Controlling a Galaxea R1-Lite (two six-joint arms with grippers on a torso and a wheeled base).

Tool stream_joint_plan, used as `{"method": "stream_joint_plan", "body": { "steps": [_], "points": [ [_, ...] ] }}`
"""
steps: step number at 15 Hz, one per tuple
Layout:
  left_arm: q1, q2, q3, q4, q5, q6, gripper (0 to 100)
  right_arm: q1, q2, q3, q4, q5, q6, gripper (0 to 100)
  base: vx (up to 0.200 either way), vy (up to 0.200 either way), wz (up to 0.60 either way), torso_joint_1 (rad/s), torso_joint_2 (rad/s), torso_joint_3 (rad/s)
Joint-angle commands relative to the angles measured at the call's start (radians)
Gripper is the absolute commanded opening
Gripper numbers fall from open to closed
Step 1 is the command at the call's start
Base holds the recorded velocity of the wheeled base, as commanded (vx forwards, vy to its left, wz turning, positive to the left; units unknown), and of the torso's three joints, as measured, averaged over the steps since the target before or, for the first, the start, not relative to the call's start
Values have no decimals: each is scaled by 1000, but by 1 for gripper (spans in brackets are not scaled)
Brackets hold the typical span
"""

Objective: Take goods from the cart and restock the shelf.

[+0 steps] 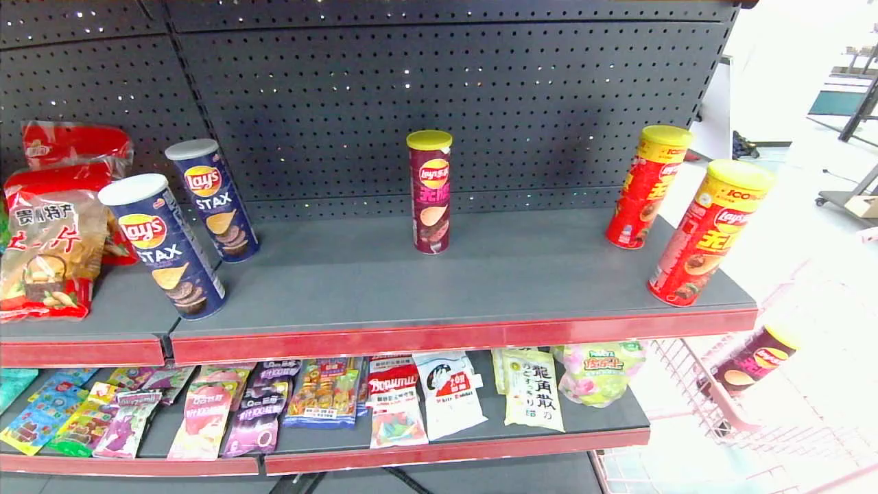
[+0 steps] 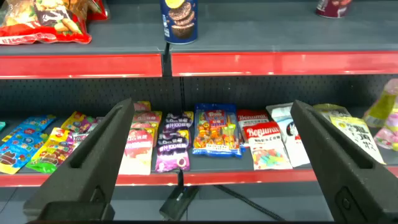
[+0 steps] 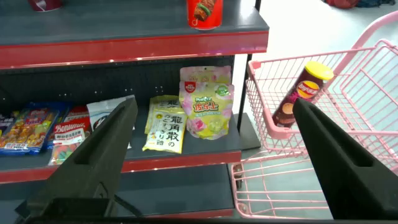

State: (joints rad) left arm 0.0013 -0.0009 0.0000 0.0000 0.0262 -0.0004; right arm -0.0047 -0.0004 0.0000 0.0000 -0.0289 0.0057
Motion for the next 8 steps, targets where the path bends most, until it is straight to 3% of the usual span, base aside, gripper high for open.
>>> {"method": "stream_joint_plan", "body": {
  "steps": [1, 8],
  "points": [
    [0, 1, 0, 0, 0, 0, 100, 0, 0, 0, 0, 1, 0, 100, 0, 0, 0, 0, 0, 0],
    [0, 1, 0, 0, 0, 0, 100, 0, 0, 0, 0, 1, 0, 100, 0, -200, 0, 7, 4, 2]
  ]
}}
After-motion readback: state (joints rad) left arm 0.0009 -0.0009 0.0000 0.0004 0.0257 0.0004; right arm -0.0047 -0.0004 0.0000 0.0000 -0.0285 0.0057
